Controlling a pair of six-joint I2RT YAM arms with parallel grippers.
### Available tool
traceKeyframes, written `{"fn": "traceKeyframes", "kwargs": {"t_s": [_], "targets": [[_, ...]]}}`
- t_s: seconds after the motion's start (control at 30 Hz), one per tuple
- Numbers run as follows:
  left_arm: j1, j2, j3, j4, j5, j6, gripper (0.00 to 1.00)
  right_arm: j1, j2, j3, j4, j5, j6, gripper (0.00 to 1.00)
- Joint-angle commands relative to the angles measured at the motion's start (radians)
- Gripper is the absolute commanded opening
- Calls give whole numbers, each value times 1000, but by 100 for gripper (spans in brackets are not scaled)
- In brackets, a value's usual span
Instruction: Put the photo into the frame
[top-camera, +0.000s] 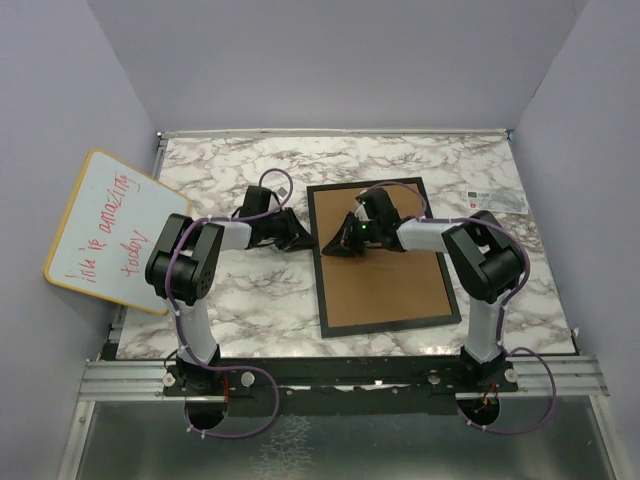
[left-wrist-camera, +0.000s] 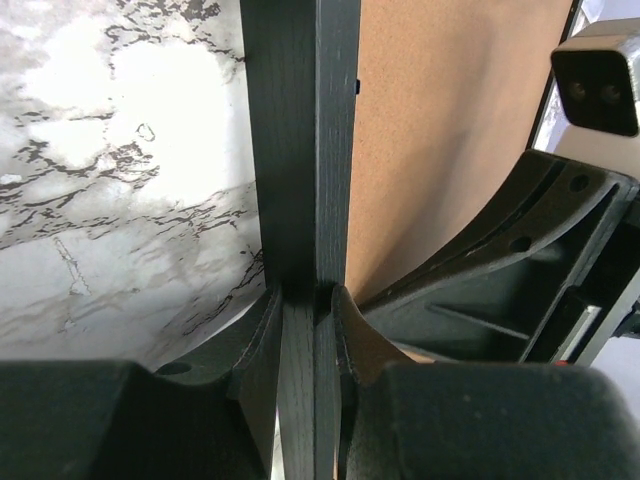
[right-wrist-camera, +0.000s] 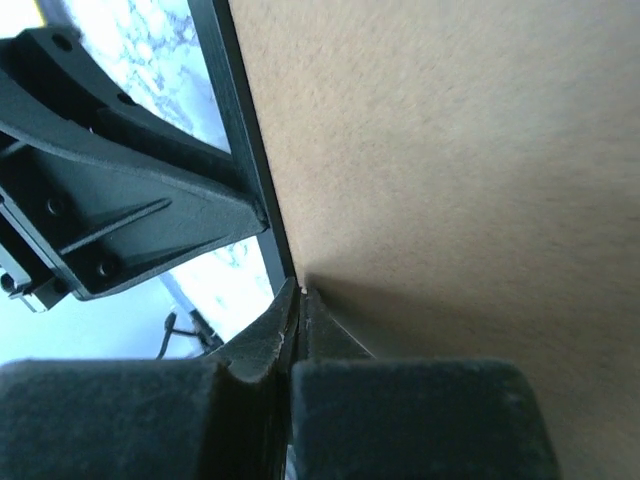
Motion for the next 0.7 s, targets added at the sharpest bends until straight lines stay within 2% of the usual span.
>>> {"fn": "traceKeyframes", "kwargs": {"t_s": [0.0,0.13,0.33,0.47,0.57,0.67], "targets": [[-8,84,-46,-181,-235,91,10,-31,23,-24,-302,363,-126,0],[-7,89,-39,-191,-243,97,9,-31,10,-22,-313,398,-151,1],[-7,90,-34,-181,-217,97,9,-31,-81,-117,-5,215,-161,1],[-7,96,-27,-178,-211,97,10,-32,-90,-169,270,-1,-139,1],[-7,100,-25,-178,-209,95,10,-31,-54,-176,399,-106,-89,1],[-7,101,-29,-178,-207,97,10,-31,-48,-174,454,-114,-55,1]]}}
